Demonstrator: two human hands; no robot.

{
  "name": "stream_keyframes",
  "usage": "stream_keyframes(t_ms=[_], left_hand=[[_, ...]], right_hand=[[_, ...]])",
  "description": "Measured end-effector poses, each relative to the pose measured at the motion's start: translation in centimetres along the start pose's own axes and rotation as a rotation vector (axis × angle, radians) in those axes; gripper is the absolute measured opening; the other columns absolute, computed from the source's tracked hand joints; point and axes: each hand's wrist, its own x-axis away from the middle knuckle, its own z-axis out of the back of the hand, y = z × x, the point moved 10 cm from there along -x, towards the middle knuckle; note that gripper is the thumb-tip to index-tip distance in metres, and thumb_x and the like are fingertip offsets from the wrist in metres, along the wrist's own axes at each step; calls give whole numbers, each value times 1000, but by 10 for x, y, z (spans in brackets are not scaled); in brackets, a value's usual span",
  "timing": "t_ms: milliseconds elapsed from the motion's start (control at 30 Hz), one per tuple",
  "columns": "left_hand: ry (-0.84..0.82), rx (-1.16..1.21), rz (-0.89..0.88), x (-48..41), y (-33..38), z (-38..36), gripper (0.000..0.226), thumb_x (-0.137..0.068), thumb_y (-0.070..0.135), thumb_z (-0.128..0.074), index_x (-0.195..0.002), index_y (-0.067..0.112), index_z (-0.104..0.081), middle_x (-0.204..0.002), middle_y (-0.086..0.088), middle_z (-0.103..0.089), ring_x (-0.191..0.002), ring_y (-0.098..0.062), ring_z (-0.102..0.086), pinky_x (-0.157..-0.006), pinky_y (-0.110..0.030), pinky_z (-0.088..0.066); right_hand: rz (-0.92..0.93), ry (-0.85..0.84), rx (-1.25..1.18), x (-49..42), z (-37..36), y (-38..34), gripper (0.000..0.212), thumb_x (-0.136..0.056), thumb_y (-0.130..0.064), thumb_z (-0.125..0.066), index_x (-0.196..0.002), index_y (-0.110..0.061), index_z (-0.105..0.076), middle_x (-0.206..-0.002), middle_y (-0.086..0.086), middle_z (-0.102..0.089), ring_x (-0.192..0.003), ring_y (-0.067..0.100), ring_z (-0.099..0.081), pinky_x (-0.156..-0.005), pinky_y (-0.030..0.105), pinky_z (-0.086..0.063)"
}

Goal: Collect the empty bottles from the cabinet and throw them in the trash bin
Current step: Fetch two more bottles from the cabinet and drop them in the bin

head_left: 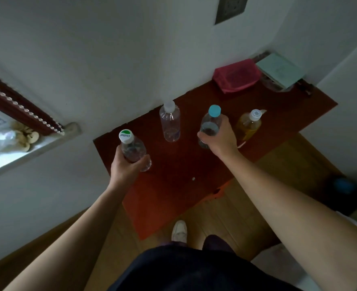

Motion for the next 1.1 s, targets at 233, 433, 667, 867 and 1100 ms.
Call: stream_keyframes(t_ms=[233,433,667,867,1100], left_hand=[[122,78,7,24,11,9,68,-69,29,-88,-125,26,-49,-111,8,-67,-98,-5,-68,-83,-26,-56],[263,187,28,80,26,25,57,-76,20,-85,-123,19,-53,-108,3,-70,-94,-9,-72,-80,-26,-58],[623,293,242,240,-43,59,51,-78,20,-84,-119,21,-54,-104,10,-66,-90,-1,-66,-71,-14,-52],[889,272,486,417,-124,66,56,-74,28,-86,-120,20,-55,-105,13,-66,-95,-3,-65,-79,-23,-52],[1225,427,816,605,-197,35,55,-79,31,-82,-123,23,-50,-119,4,-55,-110,-17,-53,-94,-36,-47]], right_hand=[[133,-154,-21,9,-7,-12,56,-69,-48,-81,-115,-29,-56,-111,-5,-64,-96,7,-64,-76,22,-51],[247,-365,-64,45,-4,-20,54,-69,-55,-78,-113,-33,-58,-110,-7,-65,-97,7,-65,-83,31,-57],[366,-814,56,126,-59,-12,53,-63,-59,-77,-107,-36,-60,-107,-8,-66,-96,8,-66,-84,37,-59],[524,-1166,140,242,-137,-26,63,-62,-63,-78,-115,-35,-59,-112,-8,-66,-101,9,-67,-85,40,-61],[669,-1495,273,402,-202,-39,60,-65,-57,-80,-115,-35,-55,-114,-11,-64,-102,8,-67,-87,36,-61]])
